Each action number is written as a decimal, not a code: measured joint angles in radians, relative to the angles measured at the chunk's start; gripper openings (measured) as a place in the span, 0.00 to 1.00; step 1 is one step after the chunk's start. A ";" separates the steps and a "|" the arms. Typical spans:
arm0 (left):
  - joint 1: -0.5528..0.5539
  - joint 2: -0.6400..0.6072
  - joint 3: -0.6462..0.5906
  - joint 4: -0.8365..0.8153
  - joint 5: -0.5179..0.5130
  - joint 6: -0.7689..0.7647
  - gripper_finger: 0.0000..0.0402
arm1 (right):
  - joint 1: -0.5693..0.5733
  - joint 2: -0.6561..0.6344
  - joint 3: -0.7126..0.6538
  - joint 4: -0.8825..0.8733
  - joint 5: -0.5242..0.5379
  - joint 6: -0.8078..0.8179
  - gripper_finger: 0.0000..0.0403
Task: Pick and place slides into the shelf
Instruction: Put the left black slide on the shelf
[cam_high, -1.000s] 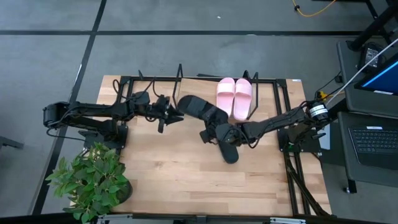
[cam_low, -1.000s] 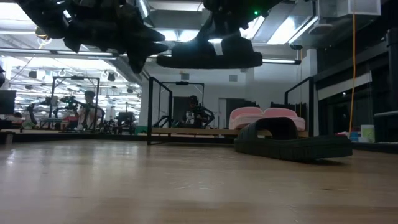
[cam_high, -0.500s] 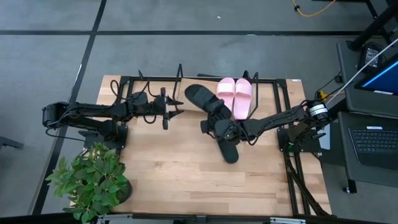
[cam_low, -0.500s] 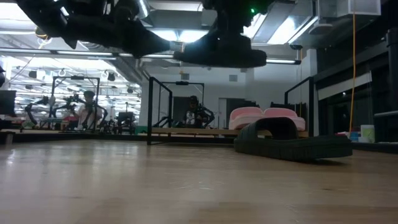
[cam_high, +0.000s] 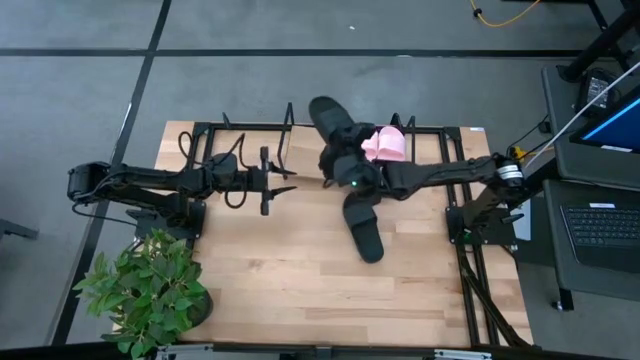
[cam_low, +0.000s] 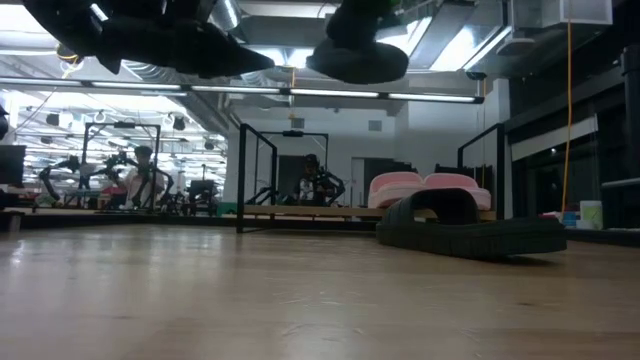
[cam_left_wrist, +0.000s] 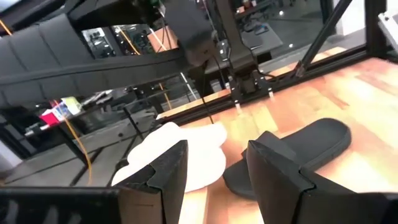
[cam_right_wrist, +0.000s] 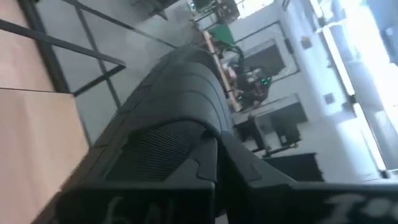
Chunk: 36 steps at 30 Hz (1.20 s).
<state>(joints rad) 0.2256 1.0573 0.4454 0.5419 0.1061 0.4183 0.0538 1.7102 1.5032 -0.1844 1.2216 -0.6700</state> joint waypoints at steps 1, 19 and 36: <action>0.000 0.000 0.000 0.000 -0.008 0.008 0.39 | -0.005 0.009 0.023 -0.048 -0.008 0.035 0.01; 0.001 0.000 0.000 -0.020 -0.075 0.010 0.39 | -0.143 0.363 0.589 -0.884 -0.298 0.617 0.01; 0.001 0.000 0.000 -0.086 -0.075 0.067 0.39 | -0.158 0.451 0.609 -0.929 -0.241 0.849 0.01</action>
<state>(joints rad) 0.2268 1.0576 0.4454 0.4561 0.0310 0.4852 -0.1040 2.1612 2.1120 -1.1129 0.9802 0.1787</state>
